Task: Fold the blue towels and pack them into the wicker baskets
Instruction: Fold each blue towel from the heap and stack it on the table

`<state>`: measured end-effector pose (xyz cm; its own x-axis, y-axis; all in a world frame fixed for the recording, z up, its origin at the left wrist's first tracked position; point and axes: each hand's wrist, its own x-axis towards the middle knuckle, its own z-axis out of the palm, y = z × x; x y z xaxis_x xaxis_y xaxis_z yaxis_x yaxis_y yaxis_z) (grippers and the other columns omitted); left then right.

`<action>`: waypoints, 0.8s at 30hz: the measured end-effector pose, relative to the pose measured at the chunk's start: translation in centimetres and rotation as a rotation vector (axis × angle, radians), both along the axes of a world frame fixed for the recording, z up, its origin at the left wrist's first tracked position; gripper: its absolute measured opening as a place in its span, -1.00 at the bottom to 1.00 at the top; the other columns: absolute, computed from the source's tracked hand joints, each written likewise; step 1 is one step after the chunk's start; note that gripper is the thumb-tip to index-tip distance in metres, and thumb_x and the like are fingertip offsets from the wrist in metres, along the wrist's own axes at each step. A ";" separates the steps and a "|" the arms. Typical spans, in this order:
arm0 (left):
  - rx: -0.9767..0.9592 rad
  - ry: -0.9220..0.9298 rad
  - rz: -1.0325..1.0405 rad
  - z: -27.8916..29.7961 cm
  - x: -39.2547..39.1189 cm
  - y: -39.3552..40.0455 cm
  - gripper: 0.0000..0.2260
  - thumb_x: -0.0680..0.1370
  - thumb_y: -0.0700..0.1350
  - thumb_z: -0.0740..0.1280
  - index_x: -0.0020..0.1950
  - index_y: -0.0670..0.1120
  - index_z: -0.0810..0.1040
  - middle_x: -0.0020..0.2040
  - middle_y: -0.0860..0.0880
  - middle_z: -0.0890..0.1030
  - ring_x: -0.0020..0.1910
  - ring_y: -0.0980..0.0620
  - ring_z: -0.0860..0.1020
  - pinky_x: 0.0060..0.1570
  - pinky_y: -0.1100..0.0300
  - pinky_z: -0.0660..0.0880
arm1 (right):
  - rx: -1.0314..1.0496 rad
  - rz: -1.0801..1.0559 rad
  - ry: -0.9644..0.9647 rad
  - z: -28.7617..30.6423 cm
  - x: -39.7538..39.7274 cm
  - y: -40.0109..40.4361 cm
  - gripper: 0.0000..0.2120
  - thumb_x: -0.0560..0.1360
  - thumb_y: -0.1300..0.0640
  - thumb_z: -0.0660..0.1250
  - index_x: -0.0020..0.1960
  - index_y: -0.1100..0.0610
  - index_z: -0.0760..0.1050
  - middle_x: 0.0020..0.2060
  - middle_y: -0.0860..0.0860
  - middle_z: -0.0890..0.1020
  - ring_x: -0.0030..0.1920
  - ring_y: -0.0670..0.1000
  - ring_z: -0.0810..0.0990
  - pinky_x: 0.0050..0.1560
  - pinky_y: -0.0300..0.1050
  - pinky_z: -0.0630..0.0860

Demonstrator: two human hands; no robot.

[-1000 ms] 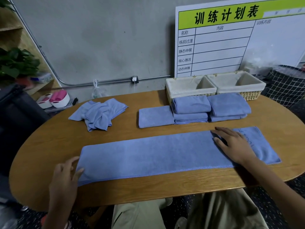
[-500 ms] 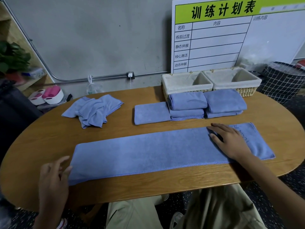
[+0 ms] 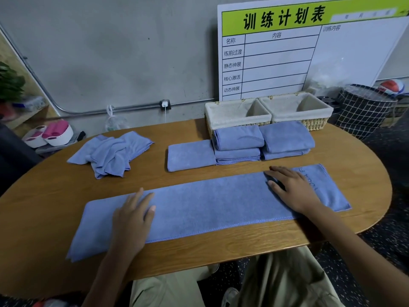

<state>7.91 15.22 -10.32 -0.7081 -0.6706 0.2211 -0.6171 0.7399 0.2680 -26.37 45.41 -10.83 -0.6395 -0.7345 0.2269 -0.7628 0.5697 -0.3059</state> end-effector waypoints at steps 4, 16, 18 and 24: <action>-0.061 -0.223 0.055 -1.6 -0.2 -0.8 -0.40 0.58 0.30 -0.07 0.59 0.16 0.24 0.62 -0.02 0.20 0.57 -0.19 0.20 0.39 -0.34 0.22 | -0.053 0.004 -0.047 0.0 -2.0 1.3 -0.62 0.64 -0.06 0.25 0.43 -0.01 0.48 0.46 0.02 0.44 0.50 0.09 0.33 0.44 0.12 0.29; -0.087 -0.289 0.056 -1.1 0.0 -1.2 -0.41 0.57 0.32 -0.01 0.57 0.16 0.29 0.59 -0.03 0.27 0.53 -0.24 0.27 0.29 -0.38 0.31 | -0.113 -0.153 0.018 0.8 -7.3 7.4 -0.72 0.60 0.13 0.32 0.27 0.17 0.58 0.23 0.15 0.60 0.18 0.24 0.57 0.10 0.10 0.53; -0.073 -0.299 0.085 -1.1 0.0 -1.2 -0.46 0.60 0.29 0.06 0.56 0.16 0.30 0.59 -0.03 0.27 0.53 -0.22 0.27 0.29 -0.36 0.31 | -0.124 -0.195 0.048 0.9 -7.8 8.3 -0.75 0.59 0.15 0.33 0.24 0.17 0.59 0.19 0.15 0.61 0.12 0.25 0.59 0.02 0.06 0.52; -0.117 0.074 -0.006 -0.2 -5.7 3.1 -0.79 0.56 -0.08 0.37 0.13 -0.14 0.67 0.25 -0.13 0.55 0.15 -0.19 0.56 0.06 -0.18 0.53 | -0.140 -0.222 -0.066 1.5 -9.5 8.4 -0.74 0.58 0.07 0.36 0.23 0.13 0.59 0.07 0.09 0.57 0.07 0.17 0.54 0.06 0.07 0.49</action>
